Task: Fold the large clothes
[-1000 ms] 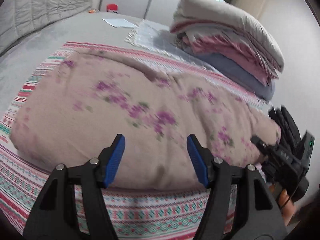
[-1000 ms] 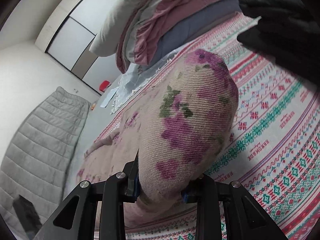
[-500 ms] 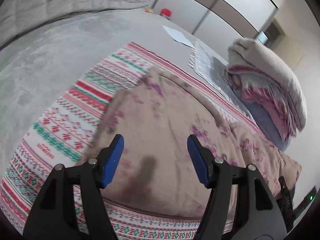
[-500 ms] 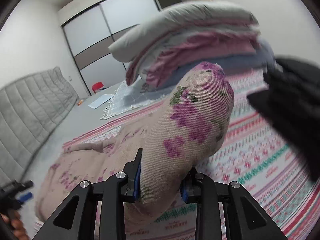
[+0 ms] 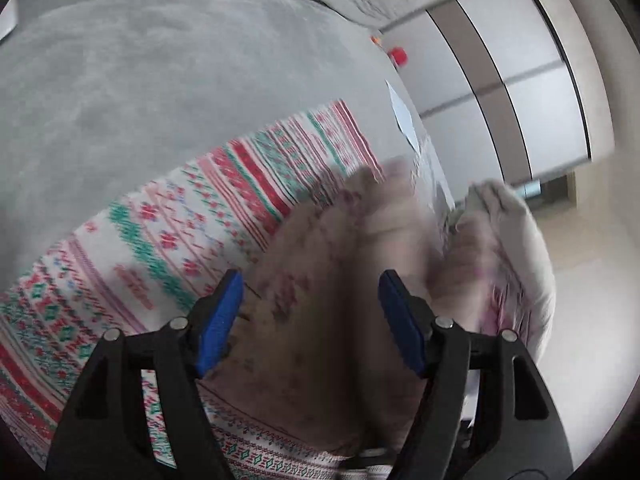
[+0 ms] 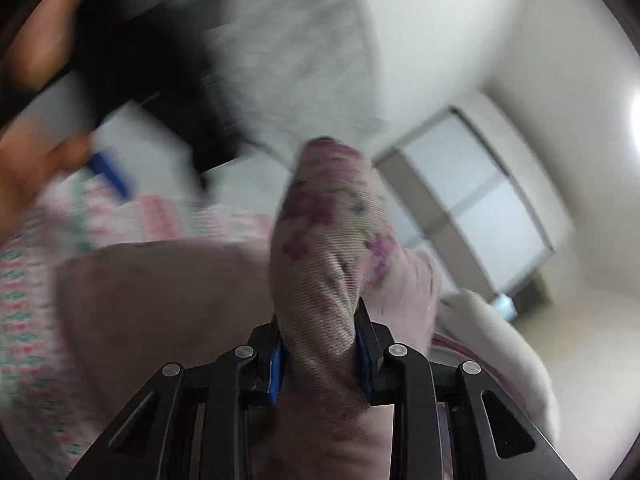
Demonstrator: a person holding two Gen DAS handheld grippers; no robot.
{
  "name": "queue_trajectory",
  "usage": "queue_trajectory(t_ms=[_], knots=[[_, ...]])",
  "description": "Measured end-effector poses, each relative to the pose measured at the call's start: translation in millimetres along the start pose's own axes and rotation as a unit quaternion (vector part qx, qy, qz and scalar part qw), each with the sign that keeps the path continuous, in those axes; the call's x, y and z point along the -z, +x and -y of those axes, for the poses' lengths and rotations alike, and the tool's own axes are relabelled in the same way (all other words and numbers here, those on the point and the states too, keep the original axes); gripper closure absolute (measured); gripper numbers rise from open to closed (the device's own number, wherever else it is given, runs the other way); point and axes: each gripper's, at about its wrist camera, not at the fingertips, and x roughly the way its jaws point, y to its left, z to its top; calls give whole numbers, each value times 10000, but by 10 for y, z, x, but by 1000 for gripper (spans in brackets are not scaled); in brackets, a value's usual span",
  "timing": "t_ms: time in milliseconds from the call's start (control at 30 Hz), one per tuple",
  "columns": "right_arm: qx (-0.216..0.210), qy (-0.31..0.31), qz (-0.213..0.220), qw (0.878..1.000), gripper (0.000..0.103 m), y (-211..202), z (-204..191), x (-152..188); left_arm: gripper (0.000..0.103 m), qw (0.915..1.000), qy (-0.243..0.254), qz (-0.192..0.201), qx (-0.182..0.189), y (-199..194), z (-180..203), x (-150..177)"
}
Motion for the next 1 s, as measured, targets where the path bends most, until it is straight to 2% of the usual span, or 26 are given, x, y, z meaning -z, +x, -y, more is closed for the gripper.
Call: queue_trajectory(t_ms=[67, 100, 167, 233, 333, 433, 500, 567, 667, 700, 767, 800, 867, 900, 933, 967, 1000], knots=[[-786, 340, -67, 9963, 74, 69, -243, 55, 32, 9996, 131, 154, -171, -76, 17, -22], [-839, 434, -20, 9955, 74, 84, -338, 93, 32, 9998, 153, 116, -80, -85, 34, -15], [-610, 448, 70, 9971, 74, 74, -445, 142, 32, 9993, 194, -90, 291, -69, 71, -2], [-893, 999, 89, 9909, 74, 20, -291, 191, 32, 9984, 219, -208, 470, -59, 91, 10], [-1352, 1662, 123, 9767, 74, -4, -18, 276, 32, 9979, 405, -263, 440, -30, 144, 45], [-1891, 2198, 159, 9569, 74, -20, 133, 362, 32, 9941, 840, -467, 500, 61, 322, 150], [-2067, 2306, 138, 9507, 74, -32, 122, 400, 32, 9895, 1179, -622, 564, 133, 455, 211], [-2177, 2386, 104, 9464, 74, 64, 138, 451, 32, 9838, 1583, -698, 477, 189, 570, 311], [-2277, 2589, 86, 9386, 74, 83, 179, 486, 33, 9774, 2007, -658, -90, 325, 634, 421], [-2275, 2654, 73, 9369, 74, 107, 224, 499, 36, 9757, 2084, -631, -224, 371, 609, 446], [-2206, 2708, -23, 9370, 72, 80, 262, 377, 66, 9728, 2182, -711, -330, 460, 564, 494], [-2186, 2664, -57, 9387, 71, 61, 287, 364, 68, 9723, 2150, -786, -469, 509, 536, 513], [-2192, 2533, -133, 9421, 67, -47, 336, 350, 76, 9711, 2178, -755, -613, 522, 510, 521], [-2297, 2643, -61, 9367, 65, -141, 418, 374, 78, 9704, 2184, -735, -727, 525, 505, 517], [-2467, 2883, 91, 9252, 56, -229, 537, 413, 78, 9711, 2143, -724, -761, 525, 483, 505], [-2689, 3217, 272, 9075, 40, -338, 711, 500, 78, 9726, 2085, -729, -724, 522, 461, 490], [-2810, 3491, 375, 8932, 33, -449, 928, 613, 78, 9736, 2038, -737, -720, 509, 452, 483]])
